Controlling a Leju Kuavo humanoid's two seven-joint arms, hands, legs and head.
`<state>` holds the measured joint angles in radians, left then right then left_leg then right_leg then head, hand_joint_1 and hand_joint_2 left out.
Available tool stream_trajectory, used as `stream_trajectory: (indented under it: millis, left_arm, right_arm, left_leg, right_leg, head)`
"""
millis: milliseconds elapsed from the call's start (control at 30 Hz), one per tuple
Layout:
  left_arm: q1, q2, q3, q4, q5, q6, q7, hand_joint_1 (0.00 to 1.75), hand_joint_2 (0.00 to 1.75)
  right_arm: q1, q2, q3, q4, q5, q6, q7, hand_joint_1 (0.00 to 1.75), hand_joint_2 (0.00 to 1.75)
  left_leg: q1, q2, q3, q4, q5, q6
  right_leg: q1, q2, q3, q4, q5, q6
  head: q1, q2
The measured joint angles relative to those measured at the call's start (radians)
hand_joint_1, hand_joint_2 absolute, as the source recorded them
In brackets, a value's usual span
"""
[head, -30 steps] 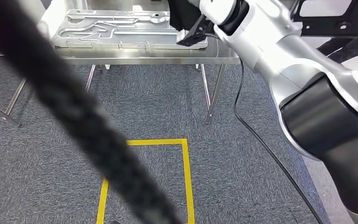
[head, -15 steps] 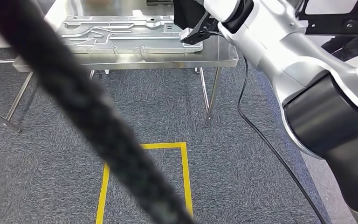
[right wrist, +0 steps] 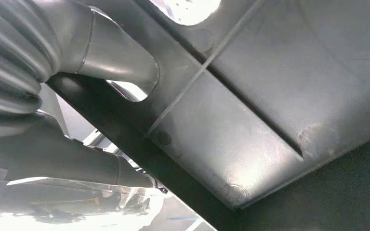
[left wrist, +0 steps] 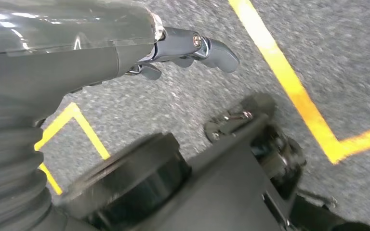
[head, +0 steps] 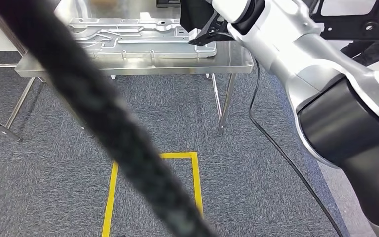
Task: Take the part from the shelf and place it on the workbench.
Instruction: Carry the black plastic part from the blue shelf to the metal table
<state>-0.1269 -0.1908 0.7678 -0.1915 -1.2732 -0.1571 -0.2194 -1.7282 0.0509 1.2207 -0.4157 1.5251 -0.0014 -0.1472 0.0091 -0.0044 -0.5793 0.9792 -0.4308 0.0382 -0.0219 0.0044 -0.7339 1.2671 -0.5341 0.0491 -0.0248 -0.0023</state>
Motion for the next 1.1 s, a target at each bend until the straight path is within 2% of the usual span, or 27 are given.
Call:
stream_trajectory:
  millis: [67,100,167,200,267,300,333,367,433,467,500,533,567,633,667,700,733,767,800,833,867,900,933,1000,1033,1067,1100]
  left_arm:
    - [-0.010,-0.023,0.000,0.000,0.001,0.000,0.000,0.00,1.75]
    - [-0.022,-0.042,0.000,0.000,0.002,0.005,0.009,0.00,1.75]
    - [-0.051,-0.081,0.000,0.000,0.006,0.021,0.035,0.00,1.75]
    - [-0.062,-0.094,-0.001,0.000,0.009,0.026,0.042,0.00,1.75]
    - [-0.071,-0.110,-0.001,0.000,0.013,0.032,0.047,0.00,1.75]
    - [-0.072,-0.113,-0.002,0.000,0.014,0.034,0.047,0.00,1.75]
    - [-0.071,-0.116,-0.002,0.000,0.015,0.036,0.047,0.00,1.75]
    - [-0.071,-0.117,-0.002,0.000,0.015,0.037,0.046,0.00,1.75]
    - [-0.070,-0.118,-0.002,0.000,0.016,0.038,0.045,0.00,1.75]
    - [-0.068,-0.119,-0.002,0.000,0.016,0.038,0.045,0.00,1.75]
    - [-0.066,-0.119,-0.002,0.000,0.016,0.038,0.044,0.00,1.75]
    - [-0.064,-0.119,-0.002,0.000,0.016,0.038,0.044,0.00,1.75]
    - [-0.063,-0.119,-0.002,0.000,0.016,0.038,0.043,0.00,1.75]
    - [-0.059,-0.119,-0.002,0.000,0.019,0.041,0.041,0.00,1.75]
    - [-0.057,-0.119,-0.001,0.000,0.021,0.042,0.040,0.00,1.75]
    - [-0.056,-0.119,-0.001,0.000,0.023,0.044,0.038,0.00,1.75]
    - [-0.057,-0.120,-0.001,0.000,0.024,0.046,0.037,0.00,1.75]
    - [-0.058,-0.120,-0.001,0.000,0.024,0.047,0.035,0.00,1.75]
    - [-0.059,-0.121,-0.001,0.000,0.025,0.048,0.034,0.00,1.75]
    - [-0.060,-0.121,-0.001,0.000,0.025,0.049,0.033,0.00,1.75]
    - [-0.060,-0.122,-0.001,0.000,0.025,0.049,0.033,0.00,1.75]
    - [-0.060,-0.122,-0.001,0.000,0.026,0.050,0.033,0.00,1.75]
    - [-0.060,-0.123,-0.001,0.000,0.026,0.050,0.033,0.00,1.75]
    - [-0.058,-0.124,-0.001,0.000,0.026,0.049,0.033,0.00,1.75]
    - [-0.057,-0.124,-0.002,0.000,0.027,0.050,0.033,0.00,1.75]
    - [-0.055,-0.124,-0.002,0.000,0.030,0.050,0.033,0.00,1.75]
    - [-0.052,-0.124,-0.002,0.001,0.032,0.051,0.033,0.00,1.75]
  right_arm:
    - [0.002,0.004,0.002,0.004,0.000,0.001,0.015,1.75,1.75]
    - [0.002,0.006,0.003,0.006,0.000,0.002,0.025,1.75,1.75]
    - [0.005,0.014,0.006,0.012,0.001,0.002,0.038,1.75,1.75]
    - [0.006,0.017,0.008,0.015,0.001,0.001,0.042,1.75,1.75]
    - [0.008,0.024,0.010,0.020,0.001,-0.004,0.047,1.75,1.75]
    - [0.007,0.025,0.011,0.022,0.001,-0.007,0.049,1.75,1.75]
    - [0.005,0.026,0.011,0.025,0.001,-0.009,0.050,1.75,1.75]
    - [0.004,0.027,0.012,0.027,0.001,-0.011,0.051,1.75,1.75]
    - [0.009,0.028,0.013,0.031,0.001,-0.012,0.052,1.75,1.75]
    - [0.014,0.029,0.013,0.032,0.001,-0.013,0.051,1.75,1.75]
    - [0.018,0.030,0.014,0.034,0.001,-0.013,0.051,1.75,1.75]
    - [0.020,0.031,0.015,0.035,0.001,-0.013,0.051,1.75,1.75]
    - [0.022,0.031,0.015,0.037,0.001,-0.014,0.051,1.75,1.75]
    - [0.027,0.031,0.018,0.043,0.001,-0.014,0.052,1.75,1.75]
    - [0.031,0.031,0.019,0.046,0.000,-0.014,0.051,1.75,1.75]
    - [0.033,0.032,0.021,0.048,0.000,-0.014,0.052,1.75,1.75]
    - [0.030,0.033,0.021,0.049,-0.001,-0.014,0.052,1.75,1.75]
    - [0.022,0.034,0.021,0.049,-0.002,-0.014,0.052,1.75,1.75]
    - [0.012,0.034,0.021,0.049,-0.003,-0.015,0.053,1.75,1.75]
    - [0.003,0.034,0.020,0.049,-0.003,-0.016,0.053,1.75,1.75]
    - [-0.001,0.033,0.021,0.049,-0.003,-0.017,0.053,1.75,1.75]
    - [-0.001,0.033,0.021,0.050,-0.003,-0.017,0.052,1.75,1.75]
    - [0.001,0.032,0.021,0.050,-0.003,-0.017,0.051,1.75,1.75]
    - [0.006,0.030,0.021,0.052,-0.003,-0.017,0.050,1.75,1.75]
    - [0.007,0.030,0.021,0.053,-0.003,-0.016,0.050,1.75,1.75]
    - [0.008,0.029,0.022,0.054,-0.003,-0.014,0.048,1.75,1.75]
    - [0.013,0.028,0.023,0.056,-0.003,-0.011,0.046,1.75,1.75]
  left_leg:
    - [0.005,-0.001,0.011,0.012,-0.017,-0.010]
    - [0.006,-0.001,0.016,0.019,-0.026,-0.017]
    - [0.005,-0.001,0.023,0.024,-0.040,-0.032]
    - [0.005,0.000,0.027,0.027,-0.042,-0.040]
    - [0.007,0.001,0.036,0.042,-0.046,-0.052]
    - [0.009,0.001,0.026,0.069,-0.044,-0.055]
    - [0.011,0.001,0.002,0.112,-0.045,-0.057]
    - [0.012,0.001,-0.038,0.172,-0.048,-0.060]
    - [0.012,0.002,-0.132,0.285,-0.075,-0.063]
    - [0.012,0.001,-0.168,0.305,-0.092,-0.063]
    - [0.012,0.001,-0.191,0.295,-0.101,-0.060]
    - [0.011,0.001,-0.202,0.256,-0.092,-0.055]
    - [0.009,0.001,-0.204,0.195,-0.053,-0.048]
    - [0.000,-0.002,-0.198,0.077,0.098,-0.032]
    - [-0.007,-0.002,-0.189,0.043,0.152,-0.026]
    - [-0.012,-0.003,-0.179,0.032,0.174,-0.020]
    - [-0.017,-0.002,-0.166,0.037,0.149,-0.015]
    - [-0.019,-0.003,-0.150,0.030,0.131,-0.008]
    - [-0.017,-0.003,-0.133,0.025,0.115,-0.001]
    - [-0.016,-0.003,-0.114,0.020,0.100,0.004]
    - [-0.013,-0.003,-0.095,0.015,0.085,0.008]
    - [-0.012,-0.002,-0.074,0.013,0.067,0.010]
    - [-0.010,-0.003,-0.053,0.012,0.048,0.011]
    - [-0.008,-0.009,-0.007,0.012,0.009,0.010]
    - [-0.006,-0.013,0.018,0.012,-0.012,0.008]
    - [-0.005,-0.017,0.043,0.012,-0.032,0.006]
    - [-0.004,-0.019,0.066,0.011,-0.054,0.004]
  right_leg:
    - [-0.008,-0.005,0.049,-0.118,0.075,0.007]
    - [-0.008,-0.007,0.077,-0.183,0.095,0.007]
    - [-0.003,-0.010,0.108,-0.248,0.095,-0.009]
    - [0.001,-0.009,0.112,-0.251,0.083,-0.020]
    - [0.000,-0.006,0.131,-0.255,0.083,-0.040]
    - [-0.001,-0.005,0.144,-0.257,0.078,-0.048]
    - [-0.001,-0.004,0.159,-0.260,0.071,-0.054]
    - [0.000,-0.004,0.174,-0.263,0.061,-0.058]
    - [0.002,-0.002,0.206,-0.269,0.038,-0.063]
    - [0.004,0.000,0.226,-0.272,0.024,-0.064]
    - [0.006,0.003,0.249,-0.276,0.008,-0.064]
    - [0.008,0.005,0.274,-0.281,-0.008,-0.064]
    - [0.011,0.007,0.300,-0.285,-0.027,-0.063]
    - [0.012,0.012,0.346,-0.296,-0.064,-0.058]
    - [0.012,0.015,0.367,-0.306,-0.079,-0.051]
    - [0.008,0.017,0.388,-0.314,-0.087,-0.043]
    - [0.006,0.020,0.398,-0.312,-0.082,-0.034]
    - [0.003,0.019,0.393,-0.284,-0.066,-0.027]
    - [0.001,0.016,0.364,-0.224,-0.035,-0.023]
    - [0.001,0.014,0.313,-0.143,-0.004,-0.018]
    - [0.000,0.010,0.252,-0.060,0.010,-0.015]
    - [0.000,0.007,0.190,0.006,0.001,-0.012]
    - [-0.001,0.006,0.136,0.041,-0.037,-0.009]
    - [-0.001,0.004,0.056,0.039,-0.136,-0.003]
    - [-0.001,0.002,0.029,0.008,-0.160,0.000]
    - [-0.001,0.000,0.011,-0.041,-0.141,0.001]
    - [0.000,-0.004,0.000,-0.109,-0.060,0.000]
  head:
    - [0.000,0.000]
    - [0.000,0.000]
    - [0.000,0.000]
    - [0.000,0.000]
    - [0.000,0.000]
    - [0.000,0.000]
    - [0.000,0.000]
    - [0.000,0.000]
    - [0.000,0.000]
    - [0.000,0.000]
    - [0.000,0.000]
    - [0.000,0.000]
    - [0.000,-0.001]
    - [0.000,-0.005]
    - [-0.001,-0.008]
    - [-0.002,-0.010]
    - [-0.004,-0.011]
    - [-0.004,-0.009]
    - [-0.005,-0.008]
    - [-0.005,-0.007]
    - [-0.005,-0.007]
    - [-0.005,-0.006]
    - [-0.005,-0.006]
    - [-0.005,-0.005]
    - [-0.005,-0.005]
    - [-0.005,-0.005]
    - [-0.005,-0.004]
